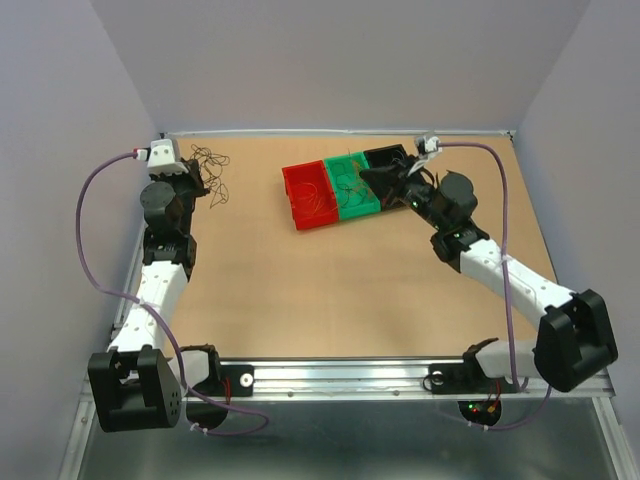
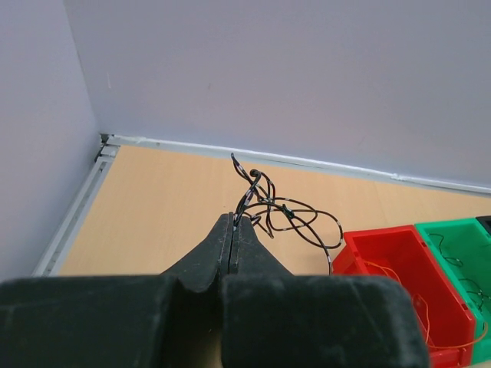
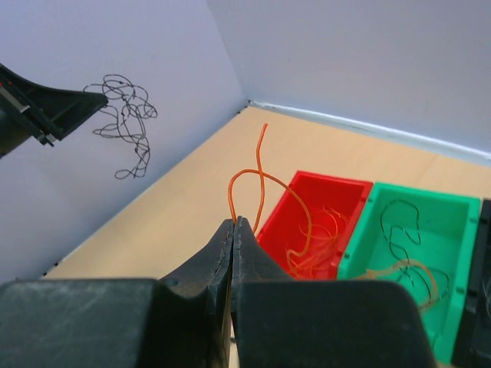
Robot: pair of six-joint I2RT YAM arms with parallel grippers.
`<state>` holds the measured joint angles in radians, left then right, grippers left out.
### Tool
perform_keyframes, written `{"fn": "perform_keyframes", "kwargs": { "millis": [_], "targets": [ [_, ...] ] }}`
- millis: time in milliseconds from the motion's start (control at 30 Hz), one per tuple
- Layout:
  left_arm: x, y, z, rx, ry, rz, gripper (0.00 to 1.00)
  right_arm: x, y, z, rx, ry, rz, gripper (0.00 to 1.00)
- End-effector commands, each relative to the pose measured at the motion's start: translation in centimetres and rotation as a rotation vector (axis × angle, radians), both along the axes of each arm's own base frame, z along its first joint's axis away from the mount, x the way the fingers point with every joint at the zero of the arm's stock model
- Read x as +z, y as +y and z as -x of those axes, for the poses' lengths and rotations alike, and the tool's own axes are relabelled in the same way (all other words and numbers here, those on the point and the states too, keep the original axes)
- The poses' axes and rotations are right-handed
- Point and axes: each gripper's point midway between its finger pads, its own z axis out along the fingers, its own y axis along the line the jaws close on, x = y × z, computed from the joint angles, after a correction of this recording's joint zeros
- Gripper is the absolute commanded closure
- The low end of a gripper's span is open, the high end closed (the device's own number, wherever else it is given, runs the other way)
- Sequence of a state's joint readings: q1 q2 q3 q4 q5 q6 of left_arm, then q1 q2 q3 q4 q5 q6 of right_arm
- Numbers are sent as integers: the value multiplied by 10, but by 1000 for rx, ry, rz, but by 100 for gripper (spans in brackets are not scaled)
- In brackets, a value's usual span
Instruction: Untangle the cables
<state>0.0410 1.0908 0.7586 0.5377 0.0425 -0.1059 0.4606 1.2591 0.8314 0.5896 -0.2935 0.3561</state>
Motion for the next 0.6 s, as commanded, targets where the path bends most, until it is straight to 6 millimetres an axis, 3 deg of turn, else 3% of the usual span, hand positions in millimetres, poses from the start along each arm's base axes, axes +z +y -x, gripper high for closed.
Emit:
{"fn": "perform_keyframes", "kwargs": {
  "millis": [0,67,133,167,333,567],
  "targets": [
    [31,-2,10,-16,-116,-12,100,50,22,-10,82,-101,-10,99],
    [31,-3,11,-19,-119,-11,100,67,25,-20,67,-123,-15,99],
    [31,-6,11,-34,-121,-14,100,66,29,-31,62,-112,-9,99],
    [31,-8,11,-45,-119,-15,100,77,31,-33,69,-129,-14,99],
    [31,-10,11,-57,-121,-21,100,87,41,-43,93,-132,-19,99],
    [34,-14,16,-84,-140,-38,100,66,60,-67,133,-75,-3,99]
  ]
}}
